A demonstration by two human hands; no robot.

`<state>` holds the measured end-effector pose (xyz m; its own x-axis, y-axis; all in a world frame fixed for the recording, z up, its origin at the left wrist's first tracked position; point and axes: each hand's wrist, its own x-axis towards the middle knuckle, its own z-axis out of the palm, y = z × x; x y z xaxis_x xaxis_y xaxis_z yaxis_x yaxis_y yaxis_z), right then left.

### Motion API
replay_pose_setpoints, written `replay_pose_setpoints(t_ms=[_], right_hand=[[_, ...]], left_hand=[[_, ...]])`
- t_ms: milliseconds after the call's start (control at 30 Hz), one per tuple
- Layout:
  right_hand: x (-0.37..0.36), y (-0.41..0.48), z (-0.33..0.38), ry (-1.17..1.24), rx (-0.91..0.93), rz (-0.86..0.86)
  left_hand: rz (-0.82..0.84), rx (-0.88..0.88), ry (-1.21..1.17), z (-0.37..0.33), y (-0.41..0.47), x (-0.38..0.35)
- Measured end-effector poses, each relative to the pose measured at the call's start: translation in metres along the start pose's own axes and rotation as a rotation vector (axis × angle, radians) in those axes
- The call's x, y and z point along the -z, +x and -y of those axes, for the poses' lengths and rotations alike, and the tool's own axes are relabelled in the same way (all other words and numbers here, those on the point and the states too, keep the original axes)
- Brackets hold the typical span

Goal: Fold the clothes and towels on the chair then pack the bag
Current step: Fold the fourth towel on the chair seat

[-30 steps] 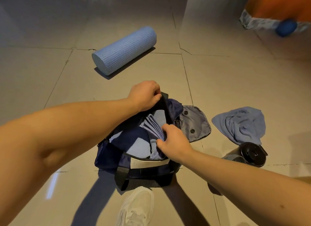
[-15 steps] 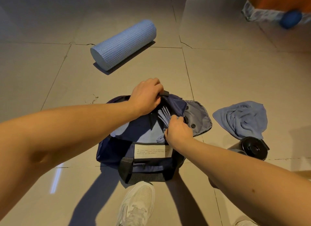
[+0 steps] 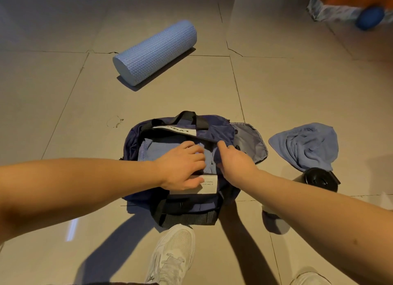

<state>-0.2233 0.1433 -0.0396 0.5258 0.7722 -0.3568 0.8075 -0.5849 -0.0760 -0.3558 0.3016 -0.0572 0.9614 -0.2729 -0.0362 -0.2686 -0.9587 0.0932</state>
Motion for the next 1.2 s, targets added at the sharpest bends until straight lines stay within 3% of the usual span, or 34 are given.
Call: replay_pose_setpoints(t_ms=[167, 300, 367, 533, 667, 767, 867, 1000, 1200], right_hand=[[0.007, -0.008, 0.003, -0.095, -0.050, -0.022], [-0.003, -0.013, -0.002, -0.078, 0.285, -0.074], [-0.007, -0.019, -0.012, -0.085, 0.379, -0.015], [-0.014, -0.024, -0.021, -0.343, 0.350, 0.216], [-0.015, -0.023, -0.018, -0.305, 0.417, 0.063], [-0.015, -0.023, -0.019, -0.234, 0.406, -0.074], [-0.012, -0.024, -0.022, -0.190, 0.350, -0.033], [-0.003, -0.020, -0.025, -0.104, 0.314, -0.061], [0.003, -0.024, -0.042, 0.111, 0.377, -0.175]], left_hand=[[-0.018, -0.045, 0.134, 0.010, -0.013, -0.006], [0.004, -0.065, 0.061, 0.007, -0.015, -0.009], [0.035, -0.040, -0.006, 0.004, -0.018, -0.012], [0.196, 0.029, -0.027, -0.004, -0.018, -0.023], [0.028, 0.035, 0.034, -0.006, -0.008, -0.014], [0.212, 0.145, 0.091, -0.004, -0.002, -0.008], [0.346, 0.151, 0.110, -0.002, 0.001, -0.005], [0.245, 0.124, 0.118, 0.001, 0.014, 0.005], [0.091, 0.220, -0.074, -0.004, 0.045, 0.019]])
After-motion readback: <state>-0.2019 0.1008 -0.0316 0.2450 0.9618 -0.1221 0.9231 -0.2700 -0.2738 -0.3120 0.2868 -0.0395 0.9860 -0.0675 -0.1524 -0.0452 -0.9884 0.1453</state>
